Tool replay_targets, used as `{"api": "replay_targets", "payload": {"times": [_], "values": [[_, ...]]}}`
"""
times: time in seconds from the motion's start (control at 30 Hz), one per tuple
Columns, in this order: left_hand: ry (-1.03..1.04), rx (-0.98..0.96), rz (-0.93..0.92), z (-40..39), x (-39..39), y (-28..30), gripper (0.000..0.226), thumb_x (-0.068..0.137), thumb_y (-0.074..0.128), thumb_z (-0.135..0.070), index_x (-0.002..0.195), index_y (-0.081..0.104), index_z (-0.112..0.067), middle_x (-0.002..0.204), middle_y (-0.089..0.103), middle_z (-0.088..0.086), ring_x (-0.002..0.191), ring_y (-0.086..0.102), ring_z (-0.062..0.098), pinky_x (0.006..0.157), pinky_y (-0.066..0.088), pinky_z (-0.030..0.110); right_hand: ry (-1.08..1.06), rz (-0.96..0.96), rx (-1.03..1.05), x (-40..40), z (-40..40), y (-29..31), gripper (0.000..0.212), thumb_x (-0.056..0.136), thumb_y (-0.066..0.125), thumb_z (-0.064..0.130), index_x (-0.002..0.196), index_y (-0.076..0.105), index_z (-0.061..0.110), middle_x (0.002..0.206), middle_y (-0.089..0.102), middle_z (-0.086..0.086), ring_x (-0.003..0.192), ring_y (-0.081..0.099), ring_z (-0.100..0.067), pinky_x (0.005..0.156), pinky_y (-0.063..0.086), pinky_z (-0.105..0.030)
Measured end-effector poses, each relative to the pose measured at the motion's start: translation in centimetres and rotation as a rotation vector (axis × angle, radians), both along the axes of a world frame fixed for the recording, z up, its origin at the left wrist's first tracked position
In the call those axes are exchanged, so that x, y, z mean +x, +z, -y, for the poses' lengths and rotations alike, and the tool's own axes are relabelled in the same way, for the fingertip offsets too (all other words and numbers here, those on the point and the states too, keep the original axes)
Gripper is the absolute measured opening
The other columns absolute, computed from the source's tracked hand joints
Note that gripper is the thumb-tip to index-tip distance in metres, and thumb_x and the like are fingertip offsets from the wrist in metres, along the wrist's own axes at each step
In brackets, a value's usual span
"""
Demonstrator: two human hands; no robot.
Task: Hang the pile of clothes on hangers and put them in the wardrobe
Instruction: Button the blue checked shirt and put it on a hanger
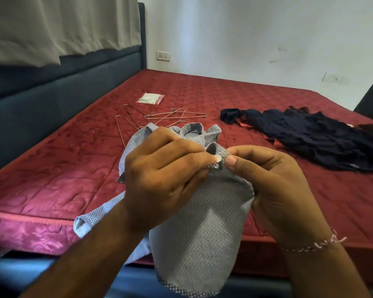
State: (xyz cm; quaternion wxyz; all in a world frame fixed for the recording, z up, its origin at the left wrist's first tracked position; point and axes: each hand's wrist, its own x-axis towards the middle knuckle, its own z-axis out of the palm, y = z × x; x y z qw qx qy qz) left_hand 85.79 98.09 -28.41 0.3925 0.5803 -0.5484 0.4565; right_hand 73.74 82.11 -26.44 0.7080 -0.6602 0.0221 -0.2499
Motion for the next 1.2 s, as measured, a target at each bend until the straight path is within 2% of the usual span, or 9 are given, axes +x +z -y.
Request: {"api": "replay_targets", "payload": {"times": [0.23, 0.33, 0.43, 0.57, 0.67, 0.8, 1.0, 1.13, 1.2], "values": [[0.033, 0.039, -0.009, 0.5, -0.3, 0.0, 0.008, 0.093, 0.078, -0.013, 0.088, 0.083, -0.009, 0.099, 0.076, 0.005, 0.076, 0.063, 0.025, 0.070, 0.051, 0.038, -0.089, 0.080, -0.163, -0.1, -0.2, 0.0, 0.019, 0.075, 0.080, 0.015, 0.091, 0.079, 0.005, 0.090, 0.077, -0.015, 0.085, 0.073, -0.027, 0.078, 0.059, -0.036], [-0.021, 0.080, -0.050, 0.6, 0.0, 0.1, 0.011, 0.094, 0.078, -0.015, 0.086, 0.082, -0.010, 0.118, 0.074, 0.007, 0.086, 0.057, 0.014, 0.077, 0.050, 0.031, -0.144, 0.089, -0.321, -0.3, 0.1, -0.1, 0.018, 0.079, 0.081, 0.017, 0.094, 0.078, 0.007, 0.089, 0.076, -0.011, 0.084, 0.073, -0.032, 0.074, 0.061, -0.045], [-0.134, 0.174, -0.098, 0.7, 0.6, 0.2, 0.014, 0.095, 0.077, -0.015, 0.084, 0.081, -0.007, 0.127, 0.071, 0.006, 0.090, 0.065, 0.017, 0.078, 0.053, 0.036, -0.140, 0.061, -0.474, -0.5, 0.8, 0.1, 0.015, 0.080, 0.082, 0.019, 0.092, 0.078, 0.012, 0.088, 0.076, -0.008, 0.080, 0.071, -0.034, 0.071, 0.059, -0.052], [-0.276, 0.286, -0.204, 0.9, 0.9, 0.2, 0.017, 0.096, 0.075, -0.018, 0.086, 0.078, -0.004, 0.115, 0.074, 0.006, 0.100, 0.071, 0.018, 0.078, 0.057, 0.039, -0.043, 0.012, -0.525, -0.7, 2.0, 0.6, 0.015, 0.078, 0.084, 0.019, 0.090, 0.077, 0.011, 0.085, 0.074, -0.009, 0.076, 0.068, -0.039, 0.064, 0.058, -0.051], [-0.330, 0.332, -0.320, 1.0, 0.7, 0.1, 0.008, 0.088, 0.081, -0.009, 0.086, 0.076, -0.003, 0.103, 0.072, 0.004, 0.094, 0.070, 0.018, 0.076, 0.056, 0.035, -0.010, 0.012, -0.566, -0.6, 2.4, 0.6, 0.012, 0.079, 0.083, 0.014, 0.088, 0.077, 0.009, 0.084, 0.075, -0.007, 0.075, 0.072, -0.027, 0.065, 0.059, -0.037], [-0.344, 0.351, -0.604, 1.0, 0.5, -0.1, 0.022, 0.081, 0.086, -0.007, 0.098, 0.073, -0.012, 0.092, 0.071, -0.007, 0.084, 0.069, 0.015, 0.073, 0.054, 0.023, -0.112, 0.032, -0.736, -0.4, 2.3, -0.2, 0.008, 0.083, 0.083, 0.016, 0.087, 0.077, 0.016, 0.083, 0.075, 0.003, 0.073, 0.071, -0.016, 0.062, 0.058, -0.030], [-0.239, 0.278, -0.741, 1.2, 0.1, -1.4, 0.012, 0.080, 0.088, -0.022, 0.084, 0.077, -0.022, 0.080, 0.072, -0.013, 0.077, 0.071, 0.014, 0.066, 0.056, 0.037, -0.209, 0.197, -0.999, -0.2, 2.0, -1.5, 0.011, 0.085, 0.082, 0.004, 0.084, 0.072, 0.009, 0.102, 0.070, 0.003, 0.083, 0.065, -0.002, 0.069, 0.043, -0.012], [-0.163, 0.207, -0.716, 1.5, -0.5, -1.9, 0.015, 0.079, 0.086, -0.019, 0.079, 0.072, -0.021, 0.074, 0.066, -0.014, 0.069, 0.062, 0.012, 0.058, 0.046, 0.022, -0.204, 0.193, -0.956, 0.0, 1.4, -2.5, 0.016, 0.086, 0.079, -0.003, 0.085, 0.065, 0.005, 0.104, 0.073, 0.004, 0.089, 0.070, -0.005, 0.069, 0.053, -0.018], [-0.086, 0.192, -0.669, 1.6, -0.9, -2.1, 0.018, 0.079, 0.088, -0.017, 0.079, 0.070, -0.020, 0.075, 0.064, -0.014, 0.067, 0.059, 0.006, 0.060, 0.040, 0.015, -0.246, 0.142, -0.918, 0.1, 1.1, -2.8, 0.014, 0.088, 0.078, 0.005, 0.088, 0.066, 0.011, 0.091, 0.073, 0.010, 0.078, 0.070, -0.007, 0.060, 0.055, -0.025]]}}
